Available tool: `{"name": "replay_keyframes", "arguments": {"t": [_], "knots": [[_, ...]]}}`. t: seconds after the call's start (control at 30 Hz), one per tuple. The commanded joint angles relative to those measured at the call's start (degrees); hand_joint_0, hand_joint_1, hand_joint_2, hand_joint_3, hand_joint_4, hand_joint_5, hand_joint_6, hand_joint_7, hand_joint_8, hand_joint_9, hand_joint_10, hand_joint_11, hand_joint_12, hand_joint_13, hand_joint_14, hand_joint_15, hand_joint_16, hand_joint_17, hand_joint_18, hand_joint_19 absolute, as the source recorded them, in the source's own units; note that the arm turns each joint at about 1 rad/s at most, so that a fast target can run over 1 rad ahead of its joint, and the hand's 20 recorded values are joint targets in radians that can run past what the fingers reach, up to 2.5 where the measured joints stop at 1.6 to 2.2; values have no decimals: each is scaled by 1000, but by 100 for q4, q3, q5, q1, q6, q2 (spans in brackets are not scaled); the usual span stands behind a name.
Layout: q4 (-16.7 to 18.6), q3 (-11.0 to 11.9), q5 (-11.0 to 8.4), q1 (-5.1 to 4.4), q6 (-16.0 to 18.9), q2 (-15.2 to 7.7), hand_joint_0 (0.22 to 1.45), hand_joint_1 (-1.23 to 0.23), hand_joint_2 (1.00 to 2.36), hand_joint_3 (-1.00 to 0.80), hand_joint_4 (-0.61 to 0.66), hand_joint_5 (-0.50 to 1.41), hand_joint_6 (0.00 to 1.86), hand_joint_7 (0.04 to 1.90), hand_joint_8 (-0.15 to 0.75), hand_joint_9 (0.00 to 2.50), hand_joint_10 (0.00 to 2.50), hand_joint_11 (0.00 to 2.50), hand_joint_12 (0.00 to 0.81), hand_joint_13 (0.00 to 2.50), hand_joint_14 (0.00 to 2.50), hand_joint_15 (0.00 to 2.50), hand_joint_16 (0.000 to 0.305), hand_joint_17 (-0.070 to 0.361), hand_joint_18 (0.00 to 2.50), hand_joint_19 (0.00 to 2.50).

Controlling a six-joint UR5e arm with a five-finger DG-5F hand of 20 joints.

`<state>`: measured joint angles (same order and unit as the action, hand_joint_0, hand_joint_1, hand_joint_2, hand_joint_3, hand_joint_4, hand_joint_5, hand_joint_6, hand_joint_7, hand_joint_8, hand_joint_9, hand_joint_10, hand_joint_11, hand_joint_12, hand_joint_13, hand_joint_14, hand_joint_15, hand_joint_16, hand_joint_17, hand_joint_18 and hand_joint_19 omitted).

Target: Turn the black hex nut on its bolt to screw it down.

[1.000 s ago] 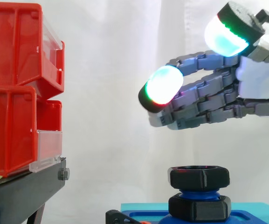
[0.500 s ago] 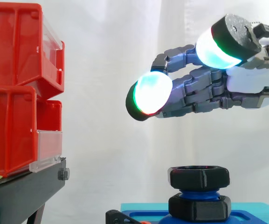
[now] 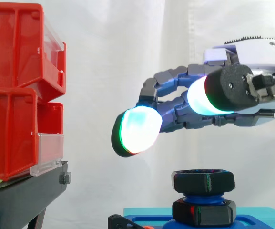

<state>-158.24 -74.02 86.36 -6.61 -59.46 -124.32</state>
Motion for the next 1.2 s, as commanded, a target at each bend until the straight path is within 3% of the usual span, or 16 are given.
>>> {"name": "replay_keyframes", "arguments": {"t": [0.0,0.17,0.6,0.87,1.17], "knots": [[48,28,136,-16,-57,-22,449,-495,1000,-500,156,-178,503,898,187,453,0,0,252,235,0,0,48,108,47,29],[223,37,197,-24,-189,-181,450,-491,1000,-500,159,-178,503,898,189,454,0,0,252,236,0,0,48,107,56,33],[505,37,206,-148,-496,-189,455,-481,1000,-500,159,-164,503,998,191,458,0,0,252,240,0,0,47,106,66,51],[522,37,329,-183,-707,-189,456,-476,1000,-500,154,-154,503,1072,190,457,0,0,253,238,0,0,47,106,67,53],[496,37,646,-218,-892,-242,458,-470,1000,-500,151,-143,503,1131,192,448,0,0,253,232,0,0,47,106,61,62]]}}
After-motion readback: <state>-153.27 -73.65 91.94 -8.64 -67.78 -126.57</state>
